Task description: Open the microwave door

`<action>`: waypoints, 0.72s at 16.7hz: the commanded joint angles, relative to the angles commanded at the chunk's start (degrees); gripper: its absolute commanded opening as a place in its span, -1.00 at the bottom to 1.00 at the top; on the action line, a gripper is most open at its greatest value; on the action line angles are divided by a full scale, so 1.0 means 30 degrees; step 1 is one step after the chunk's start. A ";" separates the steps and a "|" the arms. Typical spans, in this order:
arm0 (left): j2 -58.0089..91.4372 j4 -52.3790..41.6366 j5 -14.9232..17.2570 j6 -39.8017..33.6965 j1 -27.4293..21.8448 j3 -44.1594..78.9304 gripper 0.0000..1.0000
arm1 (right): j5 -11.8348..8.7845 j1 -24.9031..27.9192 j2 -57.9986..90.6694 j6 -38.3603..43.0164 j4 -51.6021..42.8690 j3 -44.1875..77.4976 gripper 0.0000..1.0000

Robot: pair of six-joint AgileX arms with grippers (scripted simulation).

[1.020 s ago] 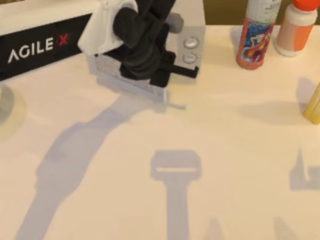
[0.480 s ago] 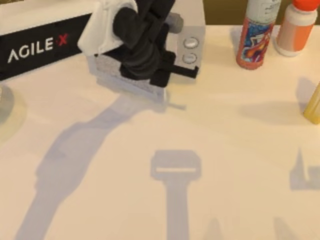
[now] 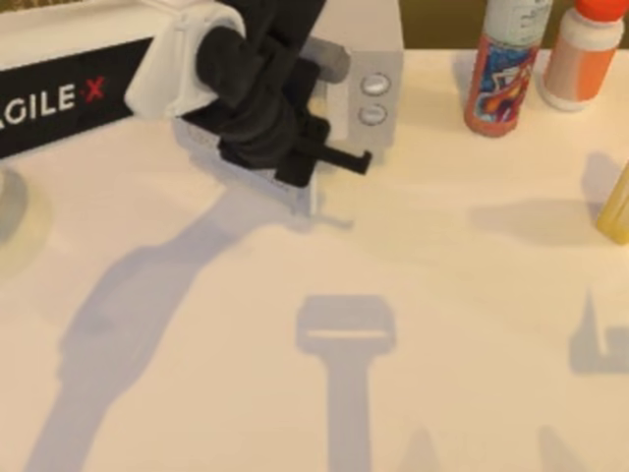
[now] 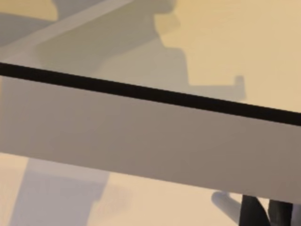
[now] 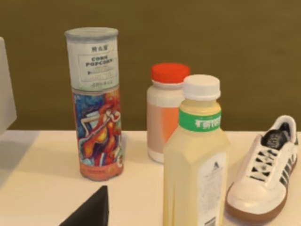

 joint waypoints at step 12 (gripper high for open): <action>-0.0539 0.0335 0.0316 0.0559 0.0166 -0.0336 -1.00 | 0.0000 0.0000 0.0000 0.0000 0.0000 0.0000 1.00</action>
